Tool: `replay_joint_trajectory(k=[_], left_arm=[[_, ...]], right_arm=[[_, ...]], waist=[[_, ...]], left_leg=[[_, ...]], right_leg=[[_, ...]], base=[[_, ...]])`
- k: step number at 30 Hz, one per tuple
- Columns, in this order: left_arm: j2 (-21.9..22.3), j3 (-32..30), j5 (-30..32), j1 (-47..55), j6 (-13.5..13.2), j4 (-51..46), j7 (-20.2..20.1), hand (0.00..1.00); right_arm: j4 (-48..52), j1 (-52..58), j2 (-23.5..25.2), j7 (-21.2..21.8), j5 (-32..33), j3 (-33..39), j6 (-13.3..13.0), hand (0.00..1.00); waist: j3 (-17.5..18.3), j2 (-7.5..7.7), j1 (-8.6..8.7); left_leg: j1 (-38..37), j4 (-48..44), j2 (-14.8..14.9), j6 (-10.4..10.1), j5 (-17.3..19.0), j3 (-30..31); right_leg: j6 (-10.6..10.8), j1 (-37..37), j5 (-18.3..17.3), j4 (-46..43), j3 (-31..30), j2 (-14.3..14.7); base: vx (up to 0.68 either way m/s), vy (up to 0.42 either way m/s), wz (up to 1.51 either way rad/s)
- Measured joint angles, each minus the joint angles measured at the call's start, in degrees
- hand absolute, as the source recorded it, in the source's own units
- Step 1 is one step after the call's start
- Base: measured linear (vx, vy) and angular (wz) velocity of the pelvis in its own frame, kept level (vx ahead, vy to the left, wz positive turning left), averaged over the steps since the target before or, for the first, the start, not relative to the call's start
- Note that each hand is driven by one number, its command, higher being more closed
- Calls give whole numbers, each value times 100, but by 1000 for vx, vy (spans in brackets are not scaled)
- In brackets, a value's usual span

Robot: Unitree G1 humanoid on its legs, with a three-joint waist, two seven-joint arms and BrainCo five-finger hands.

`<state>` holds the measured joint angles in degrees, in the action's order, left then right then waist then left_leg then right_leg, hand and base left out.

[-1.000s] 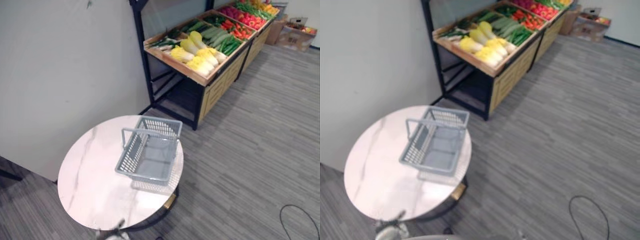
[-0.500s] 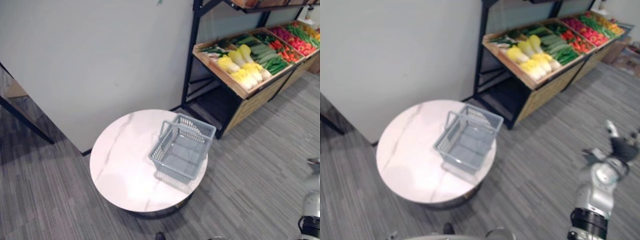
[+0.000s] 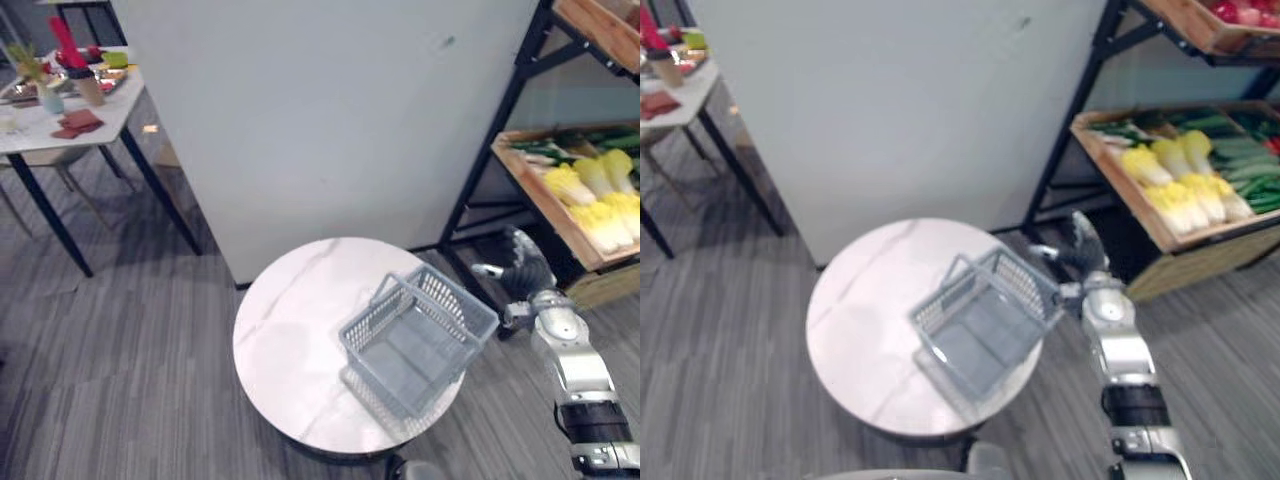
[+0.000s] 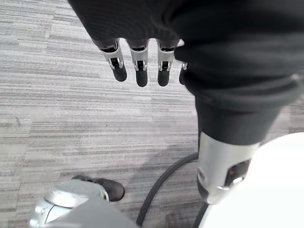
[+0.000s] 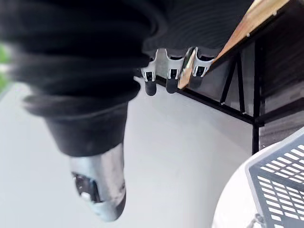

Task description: Pick vegetable in the basket

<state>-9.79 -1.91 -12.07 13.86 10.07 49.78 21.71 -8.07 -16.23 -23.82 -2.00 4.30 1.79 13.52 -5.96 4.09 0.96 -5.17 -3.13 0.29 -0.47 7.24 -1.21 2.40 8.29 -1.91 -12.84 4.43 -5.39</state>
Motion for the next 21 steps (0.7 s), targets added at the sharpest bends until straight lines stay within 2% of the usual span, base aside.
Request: replay_joint_trajectory(k=[2,5,10,13,16,21], left_arm=[[52,49,91,-165,72,15,-108,0],[62,180,244,-174,78,22,-193,0],[62,306,455,-226,139,56,-280,0],[56,389,585,-276,141,54,-315,0],[50,426,614,-273,133,54,-326,0],[31,429,616,-280,132,53,-345,0]], right_arm=[[-445,-101,0,12,-213,-65,153,0],[-877,-148,-99,10,-213,-131,363,0],[-1403,-265,-62,343,-229,-467,523,0],[-1782,-267,116,559,-450,-515,528,0],[-2218,-282,243,648,-663,-665,512,0],[-2698,-403,405,874,-670,-743,492,0]], waist=[[16,-116,20],[117,-203,18],[181,-239,-20],[210,-247,-123],[234,-241,-144],[249,-229,-182]], left_leg=[[69,30,157,-65,6,9],[-26,102,324,-164,62,-10],[-6,119,350,-207,38,-132],[-2,131,305,-222,25,-200],[-28,131,264,-222,23,-207],[-12,209,234,-267,-40,-254]], right_leg=[[-1,-130,9,278,172,169],[-19,-367,18,537,302,312],[-28,-436,78,702,304,308],[1,-485,165,846,289,267],[22,-569,184,910,305,226],[24,-584,313,1057,303,201]], base=[[100,-193,16],[82,-114,15],[65,10,4],[46,72,1],[16,57,8],[-29,29,0]])
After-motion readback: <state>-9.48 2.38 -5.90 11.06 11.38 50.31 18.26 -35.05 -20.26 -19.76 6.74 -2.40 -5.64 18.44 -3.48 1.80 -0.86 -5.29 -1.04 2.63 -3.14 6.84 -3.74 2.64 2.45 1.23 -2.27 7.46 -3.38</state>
